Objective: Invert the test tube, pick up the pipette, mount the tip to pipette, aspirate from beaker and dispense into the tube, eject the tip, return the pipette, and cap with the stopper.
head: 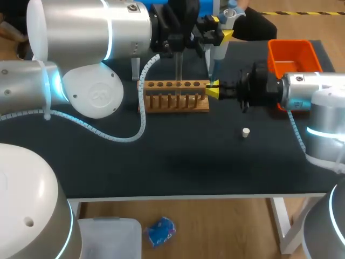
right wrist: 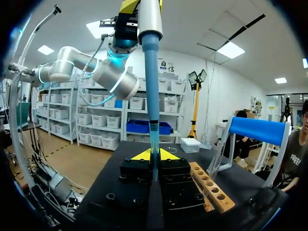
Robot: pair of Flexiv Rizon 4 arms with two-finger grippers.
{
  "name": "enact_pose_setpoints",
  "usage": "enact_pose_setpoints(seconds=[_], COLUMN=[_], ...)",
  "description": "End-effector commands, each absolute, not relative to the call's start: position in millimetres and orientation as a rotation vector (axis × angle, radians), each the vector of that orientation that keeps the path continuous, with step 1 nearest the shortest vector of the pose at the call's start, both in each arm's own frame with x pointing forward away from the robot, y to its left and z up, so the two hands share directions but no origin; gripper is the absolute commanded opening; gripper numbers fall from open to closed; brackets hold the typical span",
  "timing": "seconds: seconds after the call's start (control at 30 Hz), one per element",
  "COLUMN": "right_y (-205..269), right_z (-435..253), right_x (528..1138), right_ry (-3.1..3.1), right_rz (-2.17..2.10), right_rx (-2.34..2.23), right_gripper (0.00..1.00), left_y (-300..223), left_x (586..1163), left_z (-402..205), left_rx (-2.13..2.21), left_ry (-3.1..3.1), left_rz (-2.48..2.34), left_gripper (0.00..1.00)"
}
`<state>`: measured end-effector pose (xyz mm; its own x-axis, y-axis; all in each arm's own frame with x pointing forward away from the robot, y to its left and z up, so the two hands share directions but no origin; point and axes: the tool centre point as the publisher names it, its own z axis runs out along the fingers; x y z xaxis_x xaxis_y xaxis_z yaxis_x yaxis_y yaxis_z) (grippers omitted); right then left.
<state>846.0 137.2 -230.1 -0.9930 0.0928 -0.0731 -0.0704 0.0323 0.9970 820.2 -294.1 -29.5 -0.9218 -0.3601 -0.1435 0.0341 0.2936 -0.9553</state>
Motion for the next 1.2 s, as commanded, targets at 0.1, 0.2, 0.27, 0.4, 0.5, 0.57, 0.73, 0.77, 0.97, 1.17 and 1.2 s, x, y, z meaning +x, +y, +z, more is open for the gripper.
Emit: enact_pose_setpoints(seconds=[0.1, 0.2, 0.27, 0.4, 0.5, 0.57, 0.73, 0.77, 0.97, 1.17, 1.2], right_y=[134.3, 133.3, 132.4, 129.4, 126.1, 123.1, 113.6, 110.8, 93.7, 82.6, 82.6], right_z=[-221.6, -220.9, -220.6, -221.3, -222.2, -222.3, -223.4, -224.2, -235.9, -249.2, -249.2], right_x=[839.4, 839.6, 839.8, 841.2, 842.6, 841.9, 835.7, 834.3, 824.7, 821.3, 821.3], right_ry=[2.140, 2.132, 2.135, 2.136, 2.148, 2.155, 2.171, 2.173, 2.217, 2.249, 2.249], right_rz=[2.079, 2.080, 2.084, 2.083, 2.094, 2.097, 2.119, 2.120, 2.081, 2.026, 2.026], right_rx=[0.093, 0.101, 0.109, 0.095, 0.071, 0.056, -0.004, -0.012, -0.058, -0.054, -0.054], right_gripper=[1.00, 1.00, 1.00, 1.00, 1.00, 1.00, 1.00, 1.00, 1.00, 1.00, 1.00], left_y=[-289.2, -289.2, -289.2, -289.2, -289.2, -289.2, -289.2, -289.2, -289.2, -289.2, -289.2], left_x=[823.0, 823.0, 823.0, 823.0, 823.0, 823.0, 823.0, 823.0, 823.0, 823.0, 823.0], left_z=[-36.2, -36.2, -36.2, -36.2, -36.2, -36.2, -36.2, -36.2, -36.2, -36.2, -36.2], left_rx=[0.226, 0.226, 0.226, 0.226, 0.226, 0.226, 0.226, 0.226, 0.226, 0.226, 0.226], left_ry=[2.626, 2.626, 2.626, 2.626, 2.626, 2.626, 2.626, 2.626, 2.626, 2.626, 2.626], left_rz=[-1.932, -1.932, -1.932, -1.932, -1.932, -1.932, -1.932, -1.932, -1.932, -1.932, -1.932], left_gripper=[0.00, 0.00, 0.00, 0.00, 0.00, 0.00, 0.00, 0.00, 0.00, 0.00, 0.00])
